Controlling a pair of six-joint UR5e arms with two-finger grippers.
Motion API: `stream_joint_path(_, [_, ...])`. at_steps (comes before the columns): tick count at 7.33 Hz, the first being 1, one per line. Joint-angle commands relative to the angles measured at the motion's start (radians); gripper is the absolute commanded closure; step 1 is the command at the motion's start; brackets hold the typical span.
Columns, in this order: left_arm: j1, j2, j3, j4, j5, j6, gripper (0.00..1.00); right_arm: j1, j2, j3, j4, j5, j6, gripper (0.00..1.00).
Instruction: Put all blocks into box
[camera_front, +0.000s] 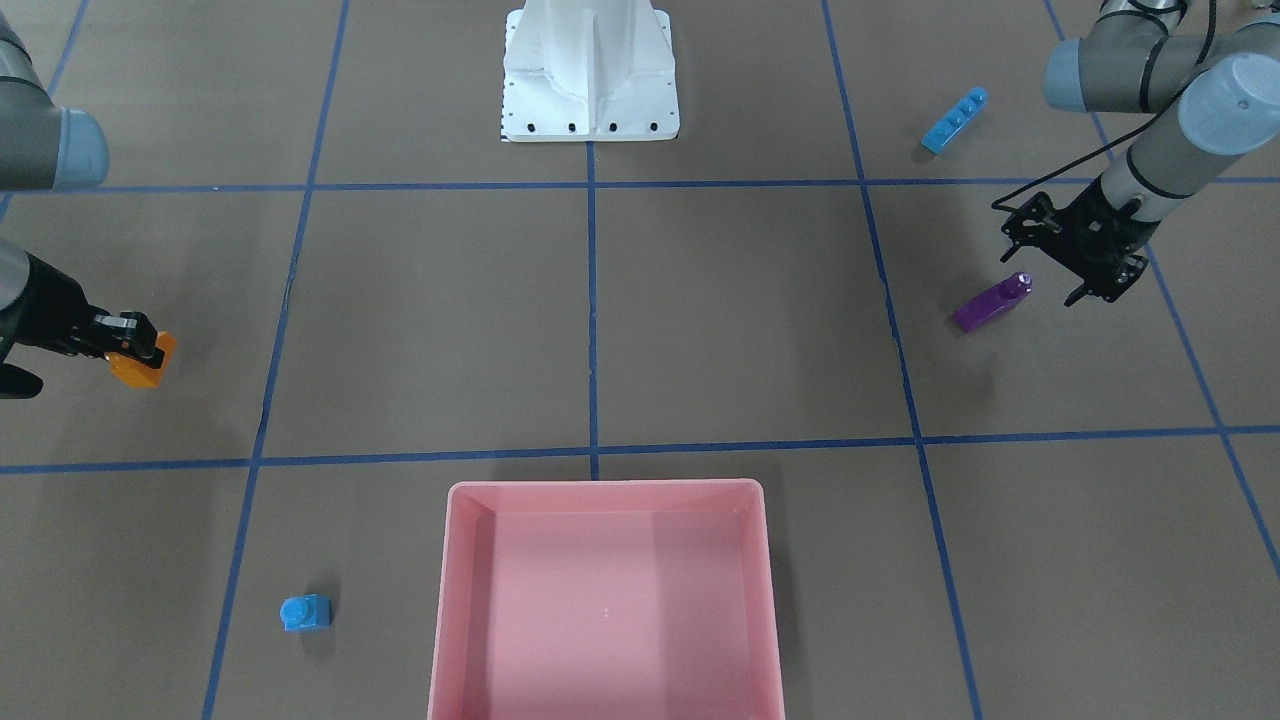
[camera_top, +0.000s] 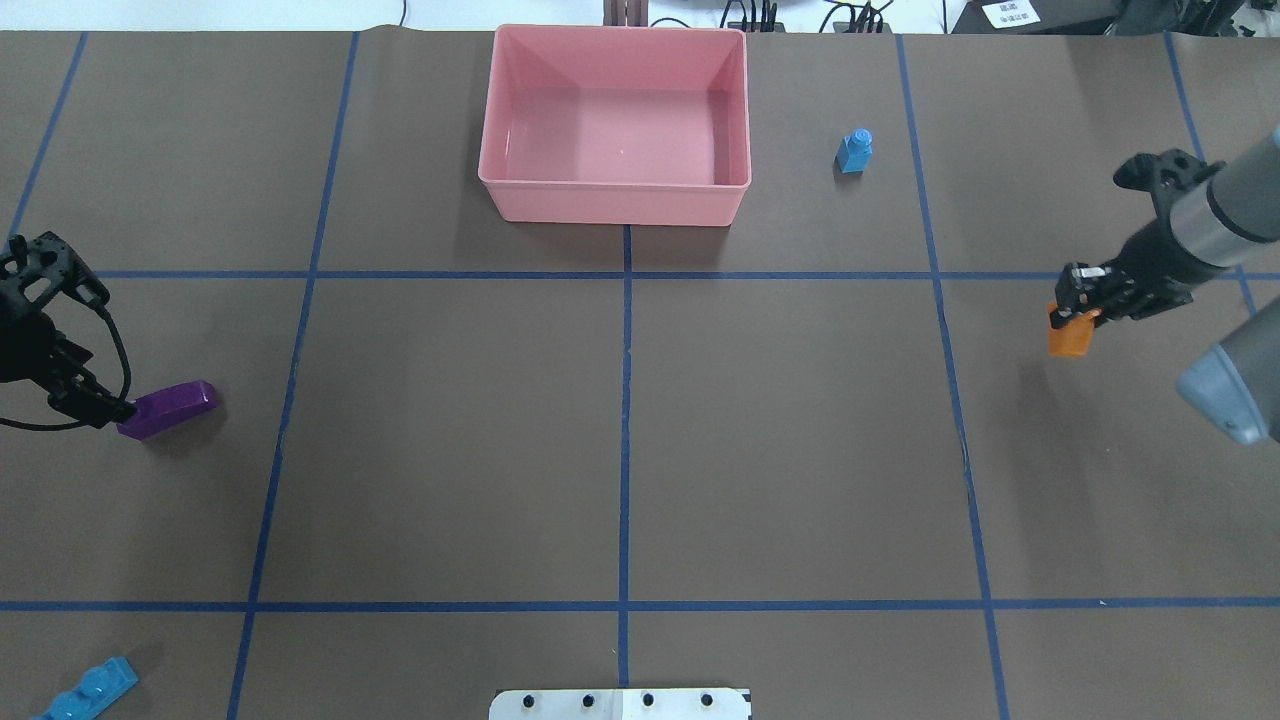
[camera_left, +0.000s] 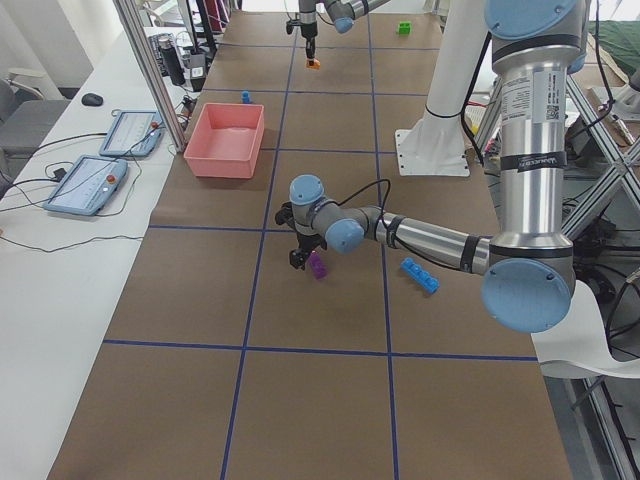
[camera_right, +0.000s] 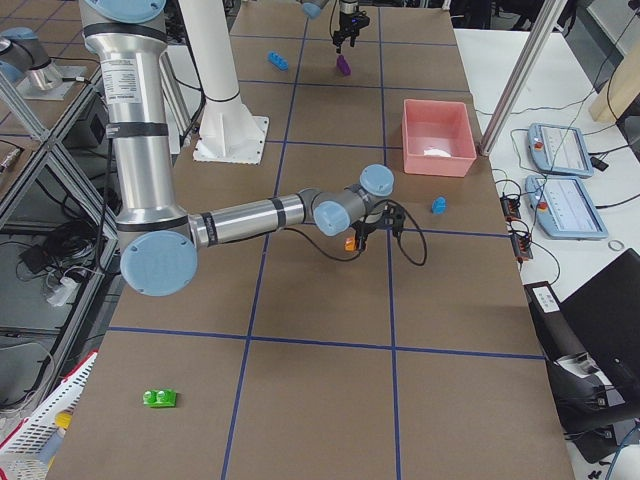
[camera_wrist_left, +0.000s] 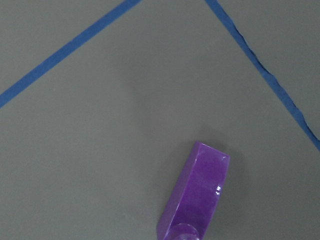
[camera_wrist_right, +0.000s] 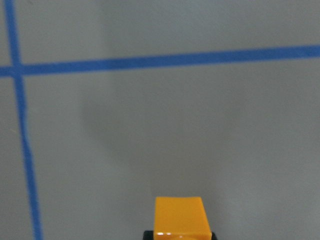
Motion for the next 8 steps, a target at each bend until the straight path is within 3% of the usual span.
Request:
stream_joint_path(1, [0.032, 0.004, 0.002, -0.002, 0.044, 0.117, 0.01, -0.006, 0.330, -0.089, -0.186, -0.009, 0.110, 1.00])
stream_joint_path(4, [0.106, -0.011, 0.023, -0.002, 0.047, 0.117, 0.01, -0.052, 0.683, -0.390, -0.190, -0.067, 0.300, 1.00])
stream_joint_path(5, [0.118, -0.034, 0.037, 0.000, 0.047, 0.117, 0.01, -0.083, 0.783, -0.486, -0.176, -0.134, 0.342, 1.00])
stream_joint_path(7, [0.118, -0.063, 0.054, 0.000, 0.047, 0.119, 0.02, -0.146, 0.851, -0.632, 0.013, -0.238, 0.492, 1.00])
stream_joint_path(8, [0.118, -0.063, 0.060, -0.002, 0.059, 0.122, 0.10, -0.178, 0.882, -0.679, 0.049, -0.287, 0.518, 1.00])
